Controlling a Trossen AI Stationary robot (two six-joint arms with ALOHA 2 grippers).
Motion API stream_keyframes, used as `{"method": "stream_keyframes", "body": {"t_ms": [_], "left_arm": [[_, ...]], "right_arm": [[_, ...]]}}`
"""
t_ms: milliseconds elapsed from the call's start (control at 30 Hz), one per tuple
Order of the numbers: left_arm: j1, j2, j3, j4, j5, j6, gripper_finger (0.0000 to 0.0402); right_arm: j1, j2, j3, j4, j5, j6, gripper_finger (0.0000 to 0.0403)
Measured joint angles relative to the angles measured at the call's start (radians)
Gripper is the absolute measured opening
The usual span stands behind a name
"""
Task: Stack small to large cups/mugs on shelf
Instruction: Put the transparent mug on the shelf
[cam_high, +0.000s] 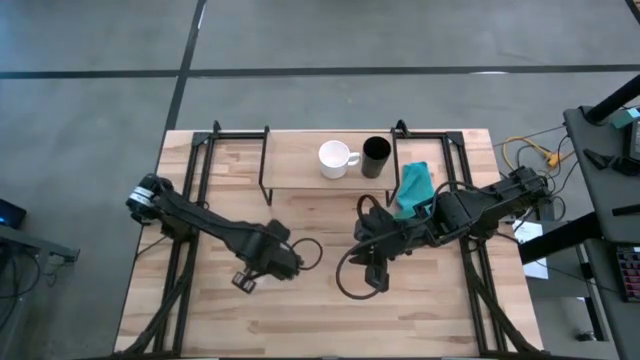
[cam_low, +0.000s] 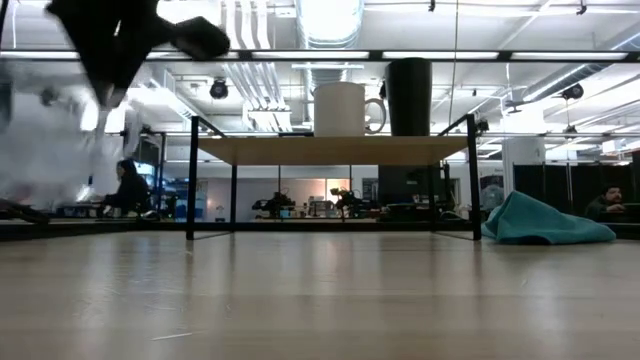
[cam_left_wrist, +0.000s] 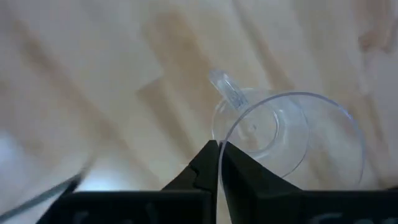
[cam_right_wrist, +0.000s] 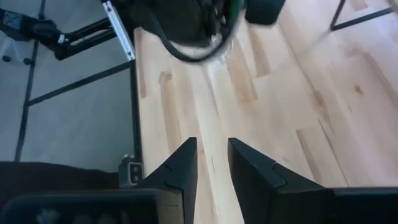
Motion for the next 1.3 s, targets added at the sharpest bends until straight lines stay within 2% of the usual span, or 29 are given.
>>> {"method": "stream_keyframes", "body": {"t_ms": [167,367,500,600,800,900,1033,1300], "left_arm": [[0.026,-0.037,0.194,-0.156,-0.139,0.006,0.0],[0.13,-0.103,0.402,-0.162,-0.309,0.002,0.0],[0.245,-0.145,0.479,-0.163,-0.421,0.065,0.0],[0.349,-0.159,0.497,-0.163,-0.4,0.157,0.0],[0.549,-0.131,0.5,-0.161,-0.259,0.431,0.0],[0.625,-0.093,0.5,-0.147,-0.223,0.499,0.0],[0.704,-0.052,0.5,-0.152,-0.097,0.568,0.0],[0.807,-0.006,0.5,-0.081,-0.025,0.632,0.0]], "right_arm": [[-0.002,0.0,0.0,0.0,0.095,-0.013,0.0091],[-0.002,0.0,0.0,0.002,0.219,-0.042,0.0092],[-0.002,0.0,0.0,0.009,0.312,-0.028,0.0088],[-0.002,0.0,0.0,0.015,0.401,-0.005,0.0086],[-0.01,0.013,0.0,0.055,0.547,0.0,0.009],[-0.028,0.019,0.0,0.058,0.563,-0.001,0.0091],[-0.056,0.019,0.0,0.056,0.568,-0.002,0.0087],[-0.128,0.02,0.0,0.054,0.57,-0.053,0.0085]]}}
